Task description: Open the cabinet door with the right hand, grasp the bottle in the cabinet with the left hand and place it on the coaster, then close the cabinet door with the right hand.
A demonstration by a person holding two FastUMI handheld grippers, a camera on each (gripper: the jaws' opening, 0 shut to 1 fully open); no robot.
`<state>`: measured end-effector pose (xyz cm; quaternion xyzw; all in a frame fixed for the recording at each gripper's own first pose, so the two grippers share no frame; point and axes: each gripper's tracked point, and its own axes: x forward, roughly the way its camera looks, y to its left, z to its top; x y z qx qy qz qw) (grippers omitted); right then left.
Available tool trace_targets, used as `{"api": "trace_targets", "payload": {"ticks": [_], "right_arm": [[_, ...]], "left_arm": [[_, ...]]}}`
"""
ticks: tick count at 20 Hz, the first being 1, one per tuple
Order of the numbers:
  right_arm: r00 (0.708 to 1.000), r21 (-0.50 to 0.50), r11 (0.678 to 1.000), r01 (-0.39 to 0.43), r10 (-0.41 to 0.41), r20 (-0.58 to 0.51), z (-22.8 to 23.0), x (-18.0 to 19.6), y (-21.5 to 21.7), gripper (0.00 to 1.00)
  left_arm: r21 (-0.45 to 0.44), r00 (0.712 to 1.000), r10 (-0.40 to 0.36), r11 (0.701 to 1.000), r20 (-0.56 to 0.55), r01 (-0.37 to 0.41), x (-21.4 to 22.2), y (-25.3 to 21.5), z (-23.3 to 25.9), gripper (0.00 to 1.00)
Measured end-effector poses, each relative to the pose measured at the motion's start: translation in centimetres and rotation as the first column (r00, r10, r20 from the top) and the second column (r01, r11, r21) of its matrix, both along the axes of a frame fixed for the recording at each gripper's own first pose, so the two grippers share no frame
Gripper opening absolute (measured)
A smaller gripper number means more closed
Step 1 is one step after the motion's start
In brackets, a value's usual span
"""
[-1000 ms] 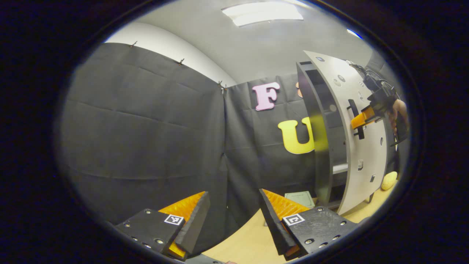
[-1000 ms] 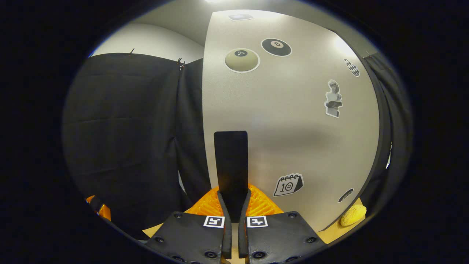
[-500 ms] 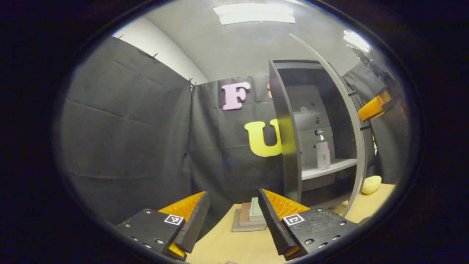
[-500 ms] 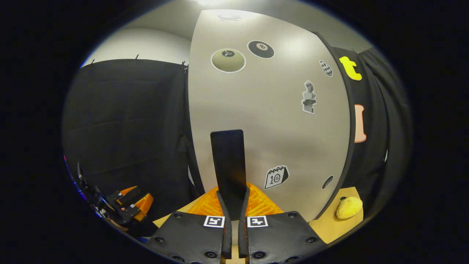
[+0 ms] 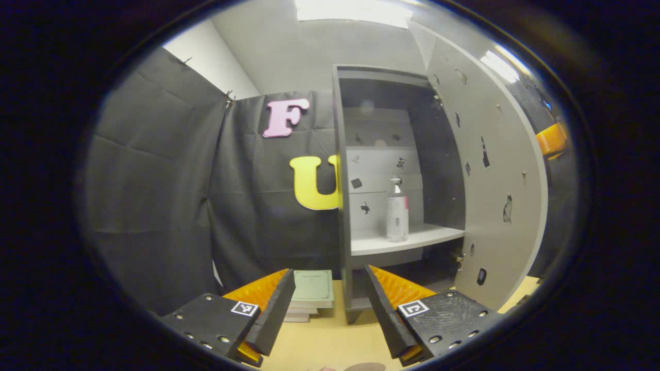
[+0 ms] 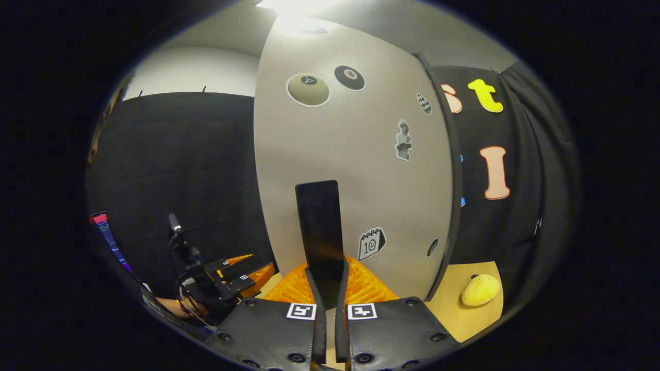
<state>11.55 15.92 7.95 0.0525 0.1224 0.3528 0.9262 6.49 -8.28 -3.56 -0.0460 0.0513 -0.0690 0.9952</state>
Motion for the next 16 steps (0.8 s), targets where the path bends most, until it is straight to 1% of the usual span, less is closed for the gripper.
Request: {"api": "trace_targets", "payload": {"ticks": [1, 2, 3, 4, 5, 6, 7, 9, 11, 12, 13, 14, 15, 16], "right_arm": [[1.0, 0.008, 1.0, -0.001, 0.001, -0.003, 0.2, -0.3, -0.7, 0.08], [1.0, 0.005, 1.0, 0.001, -0.001, 0.002, 0.2, -0.5, -1.4, 0.05], [1.0, 0.002, 1.0, 0.007, -0.007, 0.011, 0.4, -0.7, -2.2, 0.08], [1.0, -0.005, 1.0, 0.012, -0.012, 0.023, 0.3, -1.1, -2.9, 0.05], [0.999, -0.002, 1.0, 0.017, -0.017, 0.03, 0.3, -1.2, -3.7, 0.08], [0.999, 0.007, 1.0, 0.019, -0.019, 0.03, 0.2, -1.2, -4.5, 0.08], [0.999, 0.019, 1.0, 0.02, -0.02, 0.031, 0.2, -1.2, -5.2, 0.08], [0.999, 0.038, 0.999, 0.026, -0.027, 0.036, 0.2, -1.0, -6.6, 0.08], [0.998, 0.036, 0.999, 0.039, -0.041, 0.054, 0.1, -0.9, -7.7, 0.08], [0.997, 0.029, 0.998, 0.046, -0.048, 0.064, 0.1, -0.7, -8.3, 0.08], [0.996, 0.031, 0.998, 0.05, -0.053, 0.068, 0.1, -0.5, -8.7, 0.08], [0.996, 0.038, 0.998, 0.057, -0.06, 0.065, -0.1, -0.3, -9.3, 0.06], [0.995, 0.047, 0.996, 0.07, -0.073, 0.065, -0.1, 0.0, -10.0, 0.09], [0.994, 0.054, 0.995, 0.085, -0.088, 0.066, -0.1, 0.2, -10.8, 0.1]], "left_arm": [[-0.007, 1.0, -0.016, 1.0, 0.0, 0.016, 0.3, -1.5, 0.3, 0.83], [-0.013, 1.0, -0.029, 1.0, 0.0, 0.029, 0.6, -3.0, 0.5, 0.83], [-0.02, 0.999, -0.042, 0.999, -0.001, 0.042, 0.9, -4.5, 0.6, 0.82], [-0.028, 0.998, -0.056, 0.998, -0.002, 0.056, 1.2, -6.0, 0.9, 0.82], [-0.035, 0.997, -0.072, 0.997, -0.005, 0.072, 1.5, -7.5, 1.1, 0.8], [-0.039, 0.996, -0.087, 0.995, -0.005, 0.087, 1.9, -8.6, 1.2, 0.82], [-0.041, 0.995, -0.099, 0.994, -0.001, 0.099, 2.2, -9.5, 1.6, 0.8], [-0.049, 0.993, -0.121, 0.991, 0.012, 0.121, 2.7, -11.2, 2.4, 0.8], [-0.068, 0.986, -0.165, 0.984, 0.009, 0.165, 3.3, -13.3, 2.8, 0.8], [-0.075, 0.986, -0.167, 0.983, 0.008, 0.167, 3.8, -13.7, 2.9, 0.83], [-0.08, 0.986, -0.167, 0.983, 0.009, 0.168, 4.5, -14.1, 3.2, 0.8], [-0.081, 0.987, -0.163, 0.983, 0.01, 0.163, 5.1, -14.4, 3.3, 0.8], [-0.079, 0.987, -0.157, 0.984, 0.011, 0.158, 5.6, -14.7, 3.5, 0.8], [-0.077, 0.988, -0.154, 0.985, 0.015, 0.154, 6.1, -15.0, 3.6, 0.8]]}}
